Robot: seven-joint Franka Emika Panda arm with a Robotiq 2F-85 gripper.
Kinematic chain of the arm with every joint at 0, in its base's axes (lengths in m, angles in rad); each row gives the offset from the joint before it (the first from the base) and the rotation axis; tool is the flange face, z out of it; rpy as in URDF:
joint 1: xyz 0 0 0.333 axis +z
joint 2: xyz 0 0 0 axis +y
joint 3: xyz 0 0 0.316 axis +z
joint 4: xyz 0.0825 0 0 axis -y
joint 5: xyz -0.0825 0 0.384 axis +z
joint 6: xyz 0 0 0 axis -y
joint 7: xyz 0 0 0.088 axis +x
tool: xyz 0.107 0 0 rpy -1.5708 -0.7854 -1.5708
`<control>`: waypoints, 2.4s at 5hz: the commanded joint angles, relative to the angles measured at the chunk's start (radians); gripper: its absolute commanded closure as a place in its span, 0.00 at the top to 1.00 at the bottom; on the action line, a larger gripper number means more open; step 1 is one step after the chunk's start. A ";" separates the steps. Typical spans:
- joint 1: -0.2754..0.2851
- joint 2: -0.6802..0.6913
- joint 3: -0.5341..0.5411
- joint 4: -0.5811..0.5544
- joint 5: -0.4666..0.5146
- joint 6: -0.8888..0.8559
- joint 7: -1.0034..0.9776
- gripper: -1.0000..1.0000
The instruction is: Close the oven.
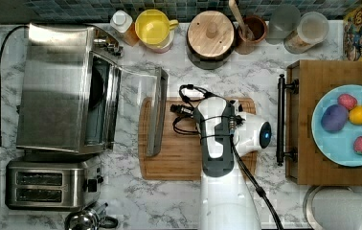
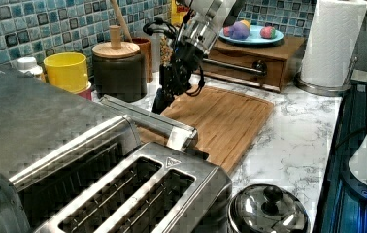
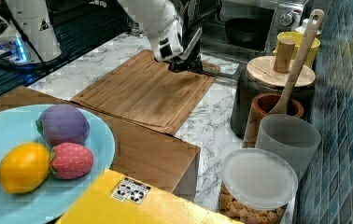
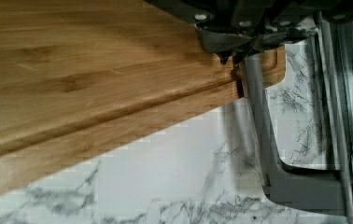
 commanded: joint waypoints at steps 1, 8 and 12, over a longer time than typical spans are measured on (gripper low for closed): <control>0.002 -0.071 0.028 0.066 0.081 -0.046 -0.139 0.00; 0.029 0.026 0.072 0.184 -0.105 -0.220 -0.012 0.00; 0.120 -0.110 0.191 0.204 -0.163 -0.130 0.193 0.00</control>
